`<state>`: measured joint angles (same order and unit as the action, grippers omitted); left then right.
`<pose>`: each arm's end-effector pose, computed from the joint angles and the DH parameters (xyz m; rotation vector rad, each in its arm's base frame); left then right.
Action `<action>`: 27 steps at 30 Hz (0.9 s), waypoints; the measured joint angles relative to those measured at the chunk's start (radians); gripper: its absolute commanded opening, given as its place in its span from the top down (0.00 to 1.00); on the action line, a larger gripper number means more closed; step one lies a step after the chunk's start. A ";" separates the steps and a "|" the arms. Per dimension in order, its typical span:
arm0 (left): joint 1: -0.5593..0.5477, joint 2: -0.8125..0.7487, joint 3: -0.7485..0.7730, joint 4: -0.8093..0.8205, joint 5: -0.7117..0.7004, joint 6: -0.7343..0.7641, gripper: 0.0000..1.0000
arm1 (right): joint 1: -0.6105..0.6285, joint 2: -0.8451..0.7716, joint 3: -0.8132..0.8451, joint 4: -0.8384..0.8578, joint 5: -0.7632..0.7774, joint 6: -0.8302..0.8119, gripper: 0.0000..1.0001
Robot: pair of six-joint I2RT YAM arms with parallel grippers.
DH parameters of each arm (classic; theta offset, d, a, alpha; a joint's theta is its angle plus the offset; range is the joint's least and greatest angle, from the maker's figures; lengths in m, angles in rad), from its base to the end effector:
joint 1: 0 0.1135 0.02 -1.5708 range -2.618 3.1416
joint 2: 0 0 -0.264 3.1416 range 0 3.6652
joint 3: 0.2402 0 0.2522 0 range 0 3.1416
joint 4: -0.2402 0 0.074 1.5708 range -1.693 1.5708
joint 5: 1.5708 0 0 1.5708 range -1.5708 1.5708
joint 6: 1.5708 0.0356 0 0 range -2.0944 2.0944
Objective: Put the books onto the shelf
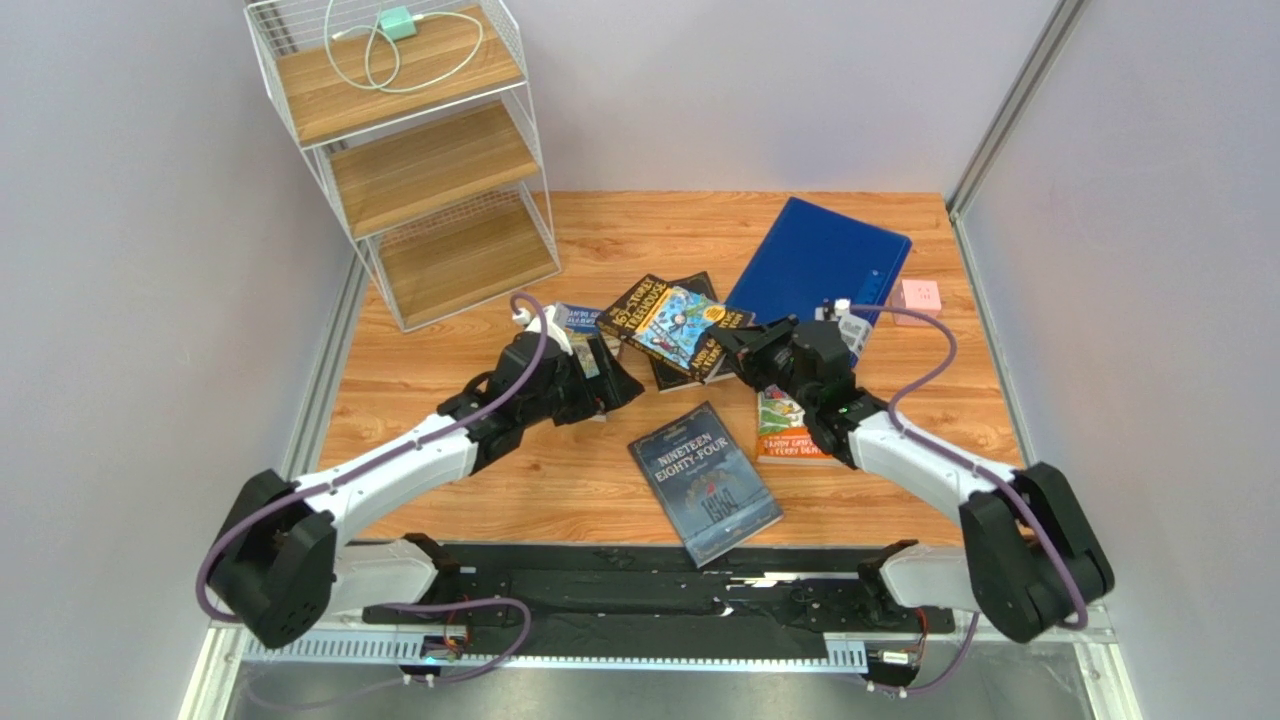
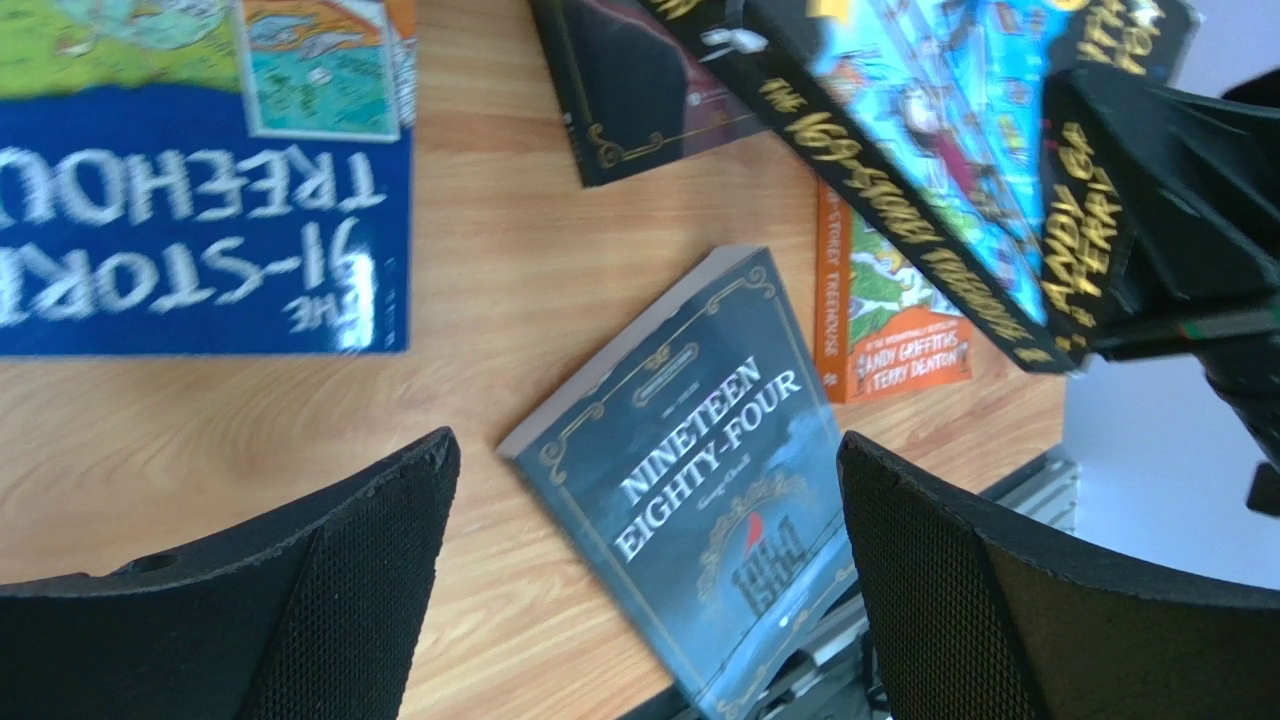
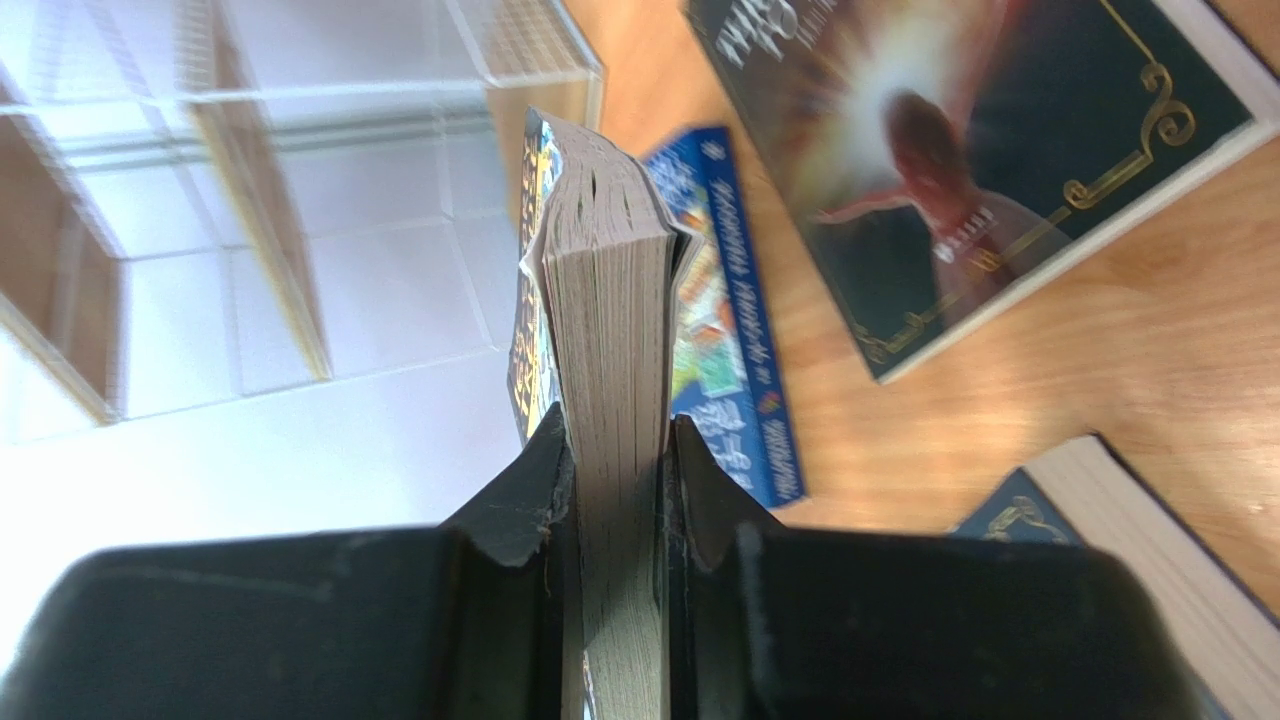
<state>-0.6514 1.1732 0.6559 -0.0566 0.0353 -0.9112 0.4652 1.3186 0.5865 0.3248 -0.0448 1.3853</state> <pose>0.1999 -0.1540 0.2284 -0.2758 2.2821 -0.9099 0.2469 0.1257 0.2066 0.9479 1.9859 1.1855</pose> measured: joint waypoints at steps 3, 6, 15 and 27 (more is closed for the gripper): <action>0.011 0.071 0.000 0.128 0.046 -0.021 0.00 | -0.008 -0.076 0.010 -0.060 0.029 -0.007 1.00; 0.024 0.124 -0.001 0.282 0.097 -0.052 0.00 | -0.014 -0.133 0.017 -0.112 0.053 -0.024 1.00; 0.034 0.262 0.031 0.695 0.232 -0.138 0.01 | -0.024 -0.184 0.020 -0.198 0.081 -0.076 1.00; 0.031 0.491 0.107 0.982 0.359 -0.264 0.00 | -0.041 -0.190 0.161 -0.236 0.091 -0.180 1.00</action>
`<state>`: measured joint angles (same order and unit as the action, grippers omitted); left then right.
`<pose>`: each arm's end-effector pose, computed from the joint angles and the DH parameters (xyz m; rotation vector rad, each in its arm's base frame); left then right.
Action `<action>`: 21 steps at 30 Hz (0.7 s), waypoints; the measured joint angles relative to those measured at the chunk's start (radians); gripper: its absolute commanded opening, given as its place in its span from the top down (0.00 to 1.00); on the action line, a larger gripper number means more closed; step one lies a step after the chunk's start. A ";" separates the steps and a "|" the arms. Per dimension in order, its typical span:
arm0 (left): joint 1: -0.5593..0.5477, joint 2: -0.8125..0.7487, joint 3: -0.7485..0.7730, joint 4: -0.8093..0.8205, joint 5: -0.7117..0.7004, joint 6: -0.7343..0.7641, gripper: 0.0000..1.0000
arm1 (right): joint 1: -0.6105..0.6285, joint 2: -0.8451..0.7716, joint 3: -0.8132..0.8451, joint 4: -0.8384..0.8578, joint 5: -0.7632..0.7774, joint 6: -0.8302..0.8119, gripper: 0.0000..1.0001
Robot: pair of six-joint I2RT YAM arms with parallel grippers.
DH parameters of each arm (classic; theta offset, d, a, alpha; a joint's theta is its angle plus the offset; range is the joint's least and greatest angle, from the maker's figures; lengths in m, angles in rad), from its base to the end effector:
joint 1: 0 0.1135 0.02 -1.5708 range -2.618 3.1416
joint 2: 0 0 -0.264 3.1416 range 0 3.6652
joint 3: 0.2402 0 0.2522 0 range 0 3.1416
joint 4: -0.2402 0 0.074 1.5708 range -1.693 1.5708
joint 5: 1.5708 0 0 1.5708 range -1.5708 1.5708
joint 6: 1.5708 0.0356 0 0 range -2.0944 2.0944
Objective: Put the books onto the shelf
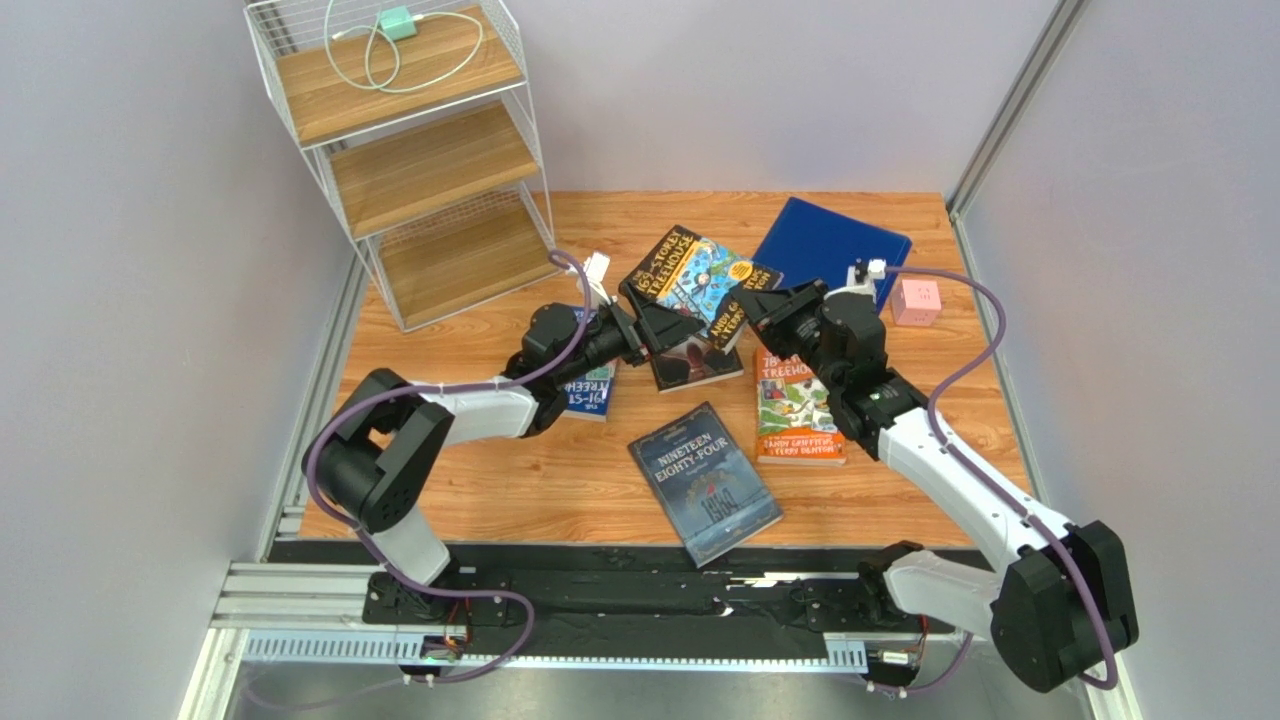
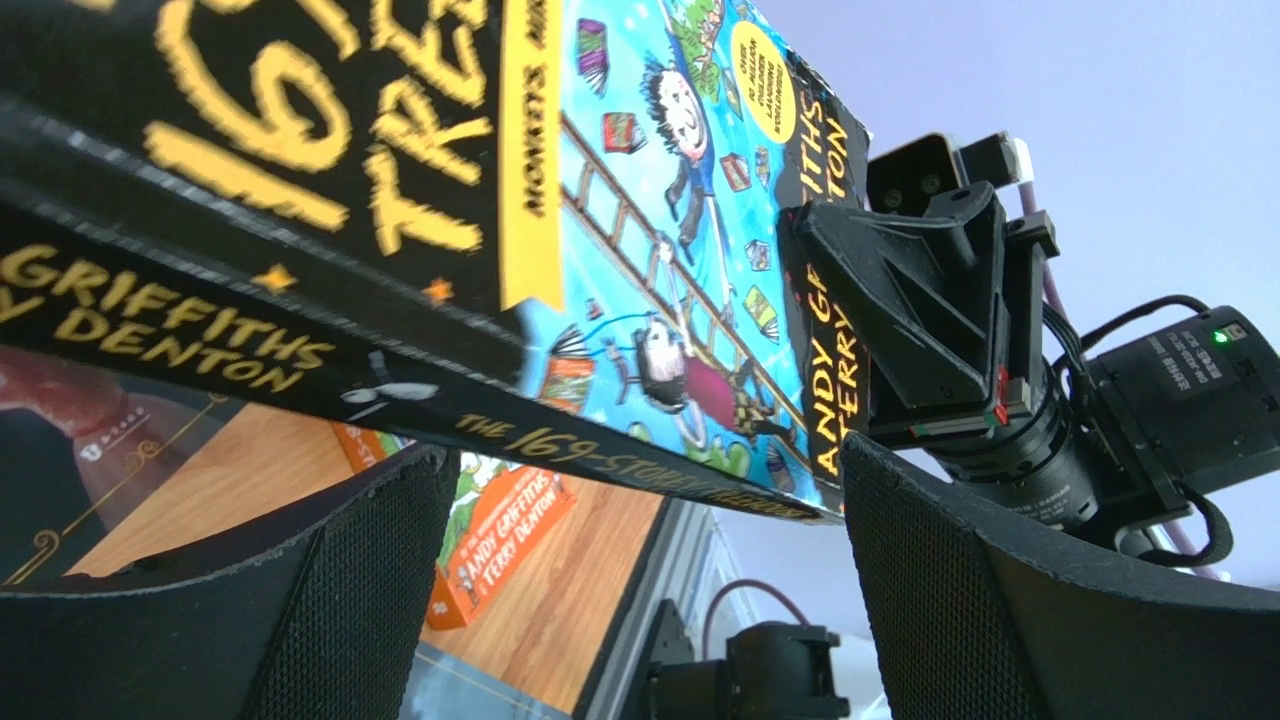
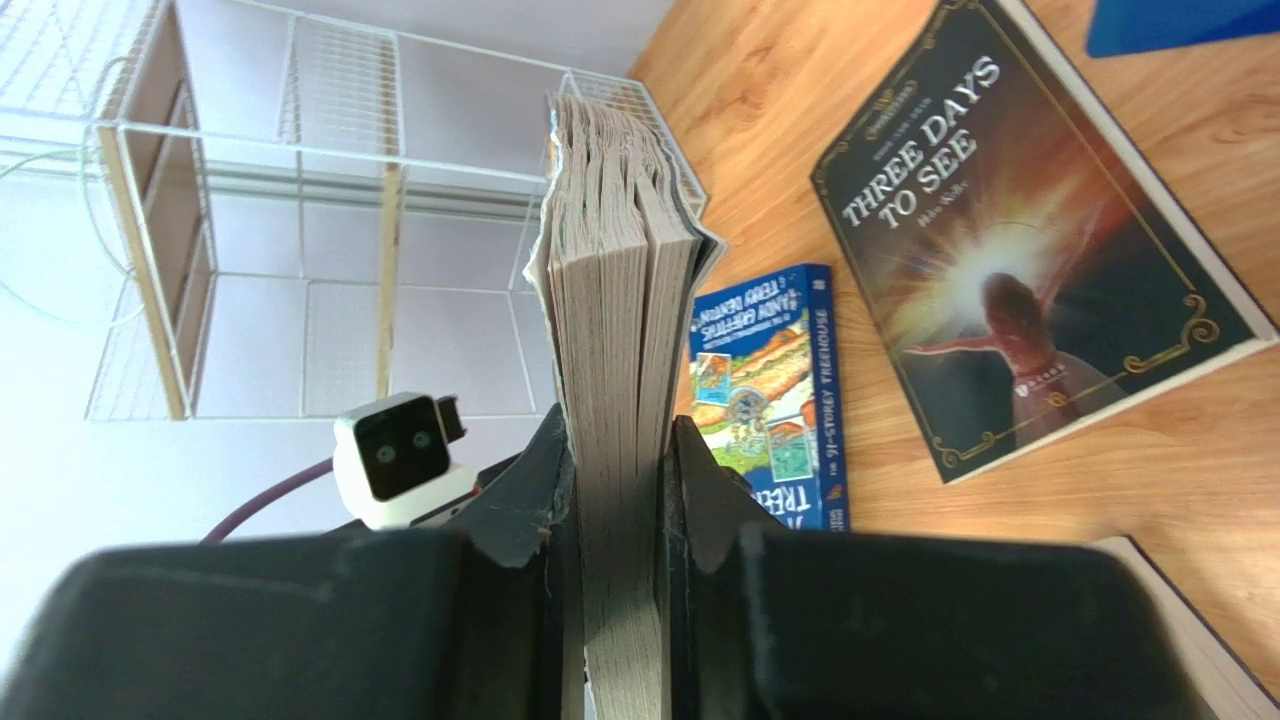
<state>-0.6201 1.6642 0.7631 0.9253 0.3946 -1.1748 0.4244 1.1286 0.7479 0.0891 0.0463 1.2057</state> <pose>0.2773 -0.2149 0.2241 -0.1376 1.8230 -1.6577 0.2391 0.1062 0.2853 0.7966 1.8435 1.0552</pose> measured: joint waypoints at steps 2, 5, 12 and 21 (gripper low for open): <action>0.000 -0.002 0.000 0.019 0.000 -0.003 0.00 | -0.001 -0.006 0.006 0.005 -0.010 -0.003 1.00; -0.001 -0.002 0.001 0.031 -0.001 -0.002 0.02 | -0.002 -0.005 0.010 0.002 -0.025 -0.008 1.00; 0.001 0.007 0.078 0.020 -0.007 -0.008 1.00 | -0.020 0.011 0.021 0.005 -0.107 -0.003 1.00; 0.023 0.034 0.275 -0.099 0.132 0.000 1.00 | -0.039 -0.086 0.034 -0.032 -0.120 -0.142 0.00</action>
<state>-0.5976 1.6981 1.0386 0.8261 0.5266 -1.1748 0.3851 1.0424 0.7822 0.0574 -0.0734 1.0637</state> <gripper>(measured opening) 0.238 0.672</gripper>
